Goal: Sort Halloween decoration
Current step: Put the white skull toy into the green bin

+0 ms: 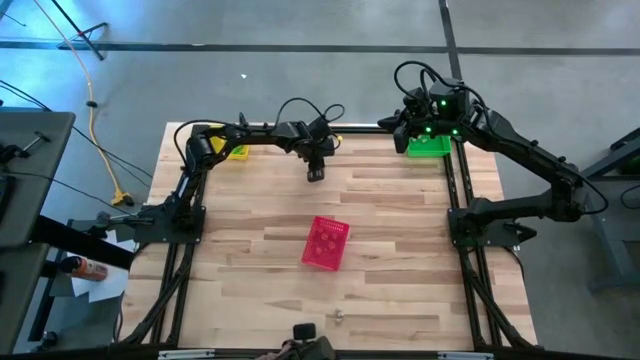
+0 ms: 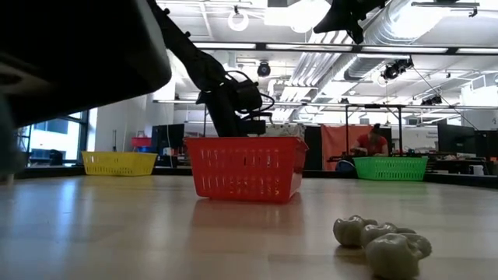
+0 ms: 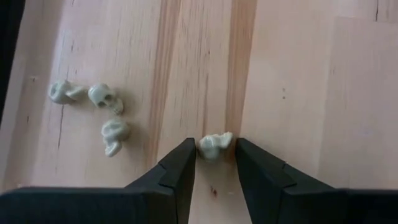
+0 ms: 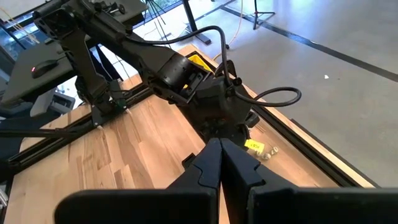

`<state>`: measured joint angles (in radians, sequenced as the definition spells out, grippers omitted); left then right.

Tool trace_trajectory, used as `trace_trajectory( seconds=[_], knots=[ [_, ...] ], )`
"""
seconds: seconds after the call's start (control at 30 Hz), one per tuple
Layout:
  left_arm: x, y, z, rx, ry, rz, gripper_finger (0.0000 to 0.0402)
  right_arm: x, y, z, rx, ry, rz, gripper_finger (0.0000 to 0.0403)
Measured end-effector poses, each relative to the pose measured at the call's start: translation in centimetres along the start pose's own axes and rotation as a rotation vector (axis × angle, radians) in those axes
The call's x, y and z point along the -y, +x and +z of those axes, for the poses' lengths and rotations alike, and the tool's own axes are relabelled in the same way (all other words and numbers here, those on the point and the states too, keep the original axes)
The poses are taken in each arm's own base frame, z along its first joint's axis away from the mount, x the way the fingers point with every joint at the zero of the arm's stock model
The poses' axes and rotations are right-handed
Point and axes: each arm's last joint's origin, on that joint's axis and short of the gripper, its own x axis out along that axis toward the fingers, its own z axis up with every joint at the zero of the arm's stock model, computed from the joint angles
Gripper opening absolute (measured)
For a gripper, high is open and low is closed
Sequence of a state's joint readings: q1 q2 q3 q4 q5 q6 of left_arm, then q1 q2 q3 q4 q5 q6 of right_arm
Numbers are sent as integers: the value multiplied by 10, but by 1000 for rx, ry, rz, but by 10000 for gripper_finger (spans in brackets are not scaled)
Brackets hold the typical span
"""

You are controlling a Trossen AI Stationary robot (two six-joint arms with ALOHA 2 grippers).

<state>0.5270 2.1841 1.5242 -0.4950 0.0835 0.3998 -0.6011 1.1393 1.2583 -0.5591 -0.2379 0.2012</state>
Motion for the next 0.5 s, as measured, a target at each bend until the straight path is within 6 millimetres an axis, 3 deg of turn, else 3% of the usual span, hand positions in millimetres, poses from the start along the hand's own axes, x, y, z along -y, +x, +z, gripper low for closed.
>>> trace_trajectory(
  seconds=[0.5],
  knots=[
    [0, 1, 0, 3, 24, -4, 90, 0, 0, 0, 1, 1, -1, 0]
  ],
)
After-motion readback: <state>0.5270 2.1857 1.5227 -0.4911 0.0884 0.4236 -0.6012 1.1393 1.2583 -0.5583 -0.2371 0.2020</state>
